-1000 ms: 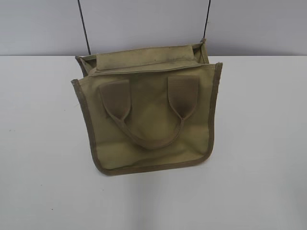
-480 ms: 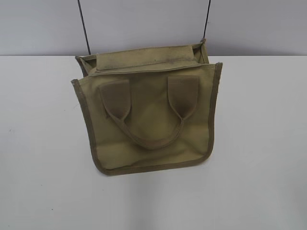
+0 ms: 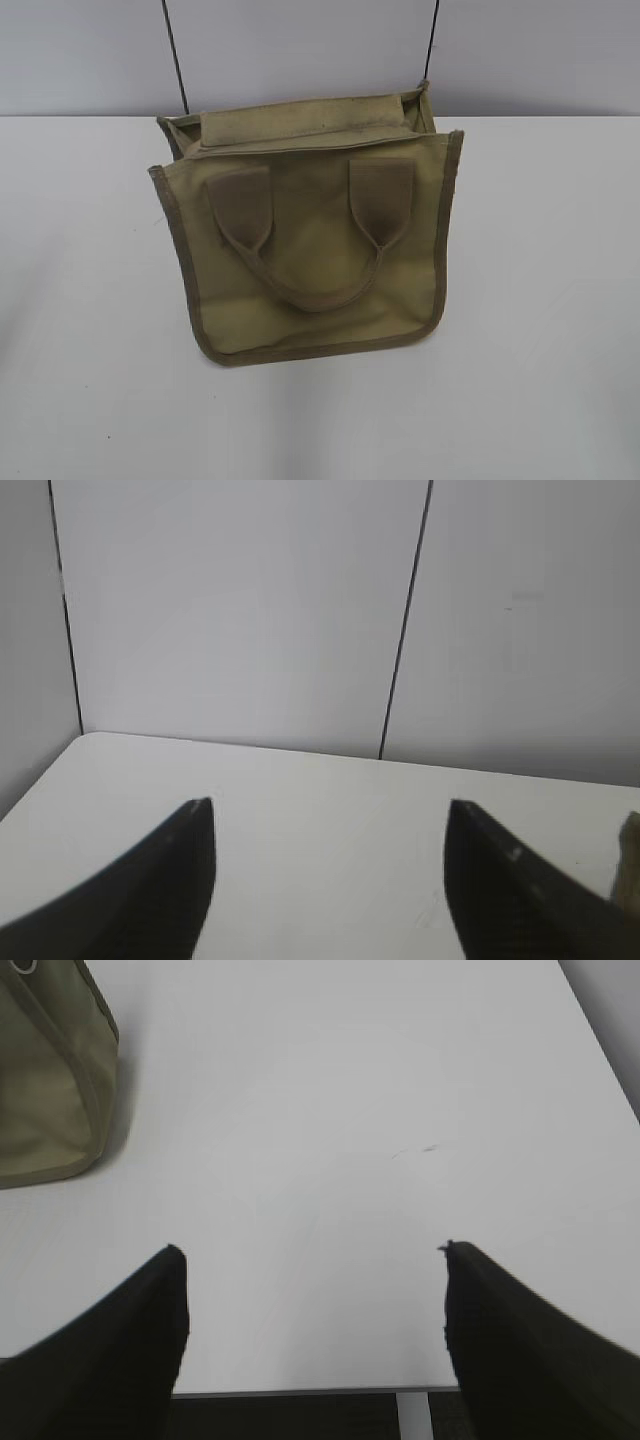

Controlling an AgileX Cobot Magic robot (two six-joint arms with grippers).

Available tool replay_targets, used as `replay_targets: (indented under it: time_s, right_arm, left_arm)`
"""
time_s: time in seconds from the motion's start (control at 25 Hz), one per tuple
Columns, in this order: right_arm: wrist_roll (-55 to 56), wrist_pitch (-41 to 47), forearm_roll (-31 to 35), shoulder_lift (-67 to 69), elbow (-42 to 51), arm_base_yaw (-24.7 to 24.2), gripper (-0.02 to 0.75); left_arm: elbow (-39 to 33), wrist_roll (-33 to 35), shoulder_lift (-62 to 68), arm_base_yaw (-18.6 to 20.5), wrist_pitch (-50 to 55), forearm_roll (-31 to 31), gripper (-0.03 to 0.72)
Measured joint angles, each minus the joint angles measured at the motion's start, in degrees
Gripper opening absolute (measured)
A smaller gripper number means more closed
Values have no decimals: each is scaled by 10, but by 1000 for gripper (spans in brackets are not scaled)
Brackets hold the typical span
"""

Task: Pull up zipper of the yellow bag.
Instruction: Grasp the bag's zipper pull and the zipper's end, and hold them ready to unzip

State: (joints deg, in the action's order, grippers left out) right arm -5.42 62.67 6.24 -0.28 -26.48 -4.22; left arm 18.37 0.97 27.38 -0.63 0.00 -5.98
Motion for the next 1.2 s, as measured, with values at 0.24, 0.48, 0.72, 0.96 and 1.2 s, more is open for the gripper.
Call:
replay_targets:
  time_s: [0.24,0.48,0.72,0.96,1.2]
  right_arm:
    - [0,0,0,0,0,0,582]
    - [0,0,0,0,0,0,582]
    - [0,0,0,0,0,0,582]
    - [0,0,0,0,0,0,582]
    - [0,0,0,0,0,0,582]
  left_arm:
    - [-43,0,223,-18,-264,29,472]
    - [-48,-10,447,-72,-459,113,410]
    - [-46,-77,637,-85,-597,243,404]
    - [-17,-109,782,-86,-683,380,363]
    - [36,-131,864,-87,-689,484,315]
